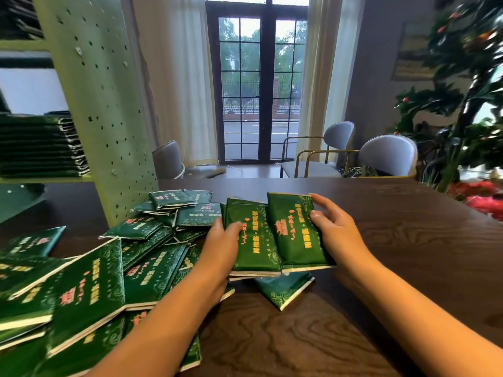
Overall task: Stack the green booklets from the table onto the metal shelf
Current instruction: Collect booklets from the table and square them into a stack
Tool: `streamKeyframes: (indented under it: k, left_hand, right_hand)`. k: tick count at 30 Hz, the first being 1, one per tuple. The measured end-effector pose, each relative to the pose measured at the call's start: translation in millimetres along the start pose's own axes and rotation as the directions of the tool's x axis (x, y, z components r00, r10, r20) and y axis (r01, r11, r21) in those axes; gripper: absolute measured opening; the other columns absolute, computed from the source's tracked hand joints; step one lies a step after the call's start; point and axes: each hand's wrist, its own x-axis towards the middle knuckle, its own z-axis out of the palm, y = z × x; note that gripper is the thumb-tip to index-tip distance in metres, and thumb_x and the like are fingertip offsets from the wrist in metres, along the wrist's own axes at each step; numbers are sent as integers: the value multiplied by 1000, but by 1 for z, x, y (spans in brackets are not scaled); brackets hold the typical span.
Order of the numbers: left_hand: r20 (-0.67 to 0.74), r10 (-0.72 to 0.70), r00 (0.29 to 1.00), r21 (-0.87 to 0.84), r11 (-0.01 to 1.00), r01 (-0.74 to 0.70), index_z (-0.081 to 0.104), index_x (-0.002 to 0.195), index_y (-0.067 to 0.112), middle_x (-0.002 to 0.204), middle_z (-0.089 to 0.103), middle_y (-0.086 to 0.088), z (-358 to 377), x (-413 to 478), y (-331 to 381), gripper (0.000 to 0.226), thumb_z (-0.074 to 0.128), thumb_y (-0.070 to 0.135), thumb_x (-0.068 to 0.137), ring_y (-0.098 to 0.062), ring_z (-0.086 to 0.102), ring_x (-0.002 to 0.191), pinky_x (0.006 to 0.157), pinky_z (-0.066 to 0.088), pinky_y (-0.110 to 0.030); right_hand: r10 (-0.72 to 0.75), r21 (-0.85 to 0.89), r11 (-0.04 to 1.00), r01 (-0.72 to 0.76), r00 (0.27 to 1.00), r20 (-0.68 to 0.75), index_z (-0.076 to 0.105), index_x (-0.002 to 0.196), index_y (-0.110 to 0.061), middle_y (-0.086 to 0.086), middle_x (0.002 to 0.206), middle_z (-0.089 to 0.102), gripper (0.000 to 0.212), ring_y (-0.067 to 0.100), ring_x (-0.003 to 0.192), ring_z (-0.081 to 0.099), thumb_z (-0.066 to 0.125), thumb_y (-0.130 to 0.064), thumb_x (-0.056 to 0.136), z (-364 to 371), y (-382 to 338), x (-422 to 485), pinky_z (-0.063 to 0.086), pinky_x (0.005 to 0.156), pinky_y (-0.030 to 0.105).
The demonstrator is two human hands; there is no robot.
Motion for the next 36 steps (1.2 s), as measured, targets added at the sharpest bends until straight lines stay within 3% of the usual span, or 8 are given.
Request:
streamKeyframes:
  k: [3,6,10,15,21,28,32,36]
  left_hand:
    - [-55,36,998,32,999,-35,56,105,12,102,67,-18,-2,2,1,14,44,15,99,-32,66,90,80,56,-43]
    - [-46,48,998,51,998,-45,55,108,12,105,67,-17,-2,0,3,16,43,16,99,-33,65,95,87,53,-46]
    - [19,5,1000,-8,1000,-5,54,93,12,79,59,-10,6,-7,1,12,42,13,97,-20,58,66,54,49,-22]
    - [99,4,995,-157,988,11,53,121,10,112,67,-17,17,-17,0,38,44,39,98,-31,65,104,95,50,-50]
    - [93,63,994,-65,996,-57,47,116,7,107,68,-17,22,-20,-7,33,63,7,88,-26,68,89,77,58,-38]
    - [-75,34,997,-252,966,-52,53,113,13,100,68,-14,9,-11,3,27,62,10,89,-23,67,75,67,57,-34]
    - [-193,-9,981,-379,923,-66,52,121,10,105,66,-17,0,-2,7,34,62,14,89,-24,66,76,70,57,-36]
    - [-302,0,953,-413,901,-131,50,125,10,115,65,-19,-7,2,11,39,63,14,88,-34,66,98,88,53,-53]
  right_hand:
    - [86,169,983,-77,995,-43,60,104,-22,6,78,66,31,10,52,64,38,0,98,-2,-1,1,54,48,23]
    - [79,145,987,-74,996,-29,57,116,-20,6,82,66,30,9,55,64,40,-2,98,-1,0,0,54,49,23]
    - [-9,-31,999,10,1000,17,52,127,-17,8,93,63,33,5,63,63,50,-9,96,10,8,-6,51,55,17]
    - [-95,16,995,95,995,10,51,121,-21,1,80,50,33,-2,51,57,54,-3,93,21,11,-17,47,48,15]
    - [-191,-146,969,201,979,77,48,123,-25,-3,75,48,38,-2,52,49,54,-4,92,25,14,-18,45,53,14]
    - [-56,-215,973,86,988,143,52,123,-22,-1,97,57,27,5,75,53,42,-14,99,19,13,-8,40,65,19]
    - [69,-697,680,227,927,370,36,142,-20,7,140,47,55,19,122,49,52,-38,93,12,16,-13,39,103,37]
    - [141,-833,373,409,862,486,5,152,-25,4,147,39,88,23,136,33,56,-55,86,15,11,-25,30,109,37]
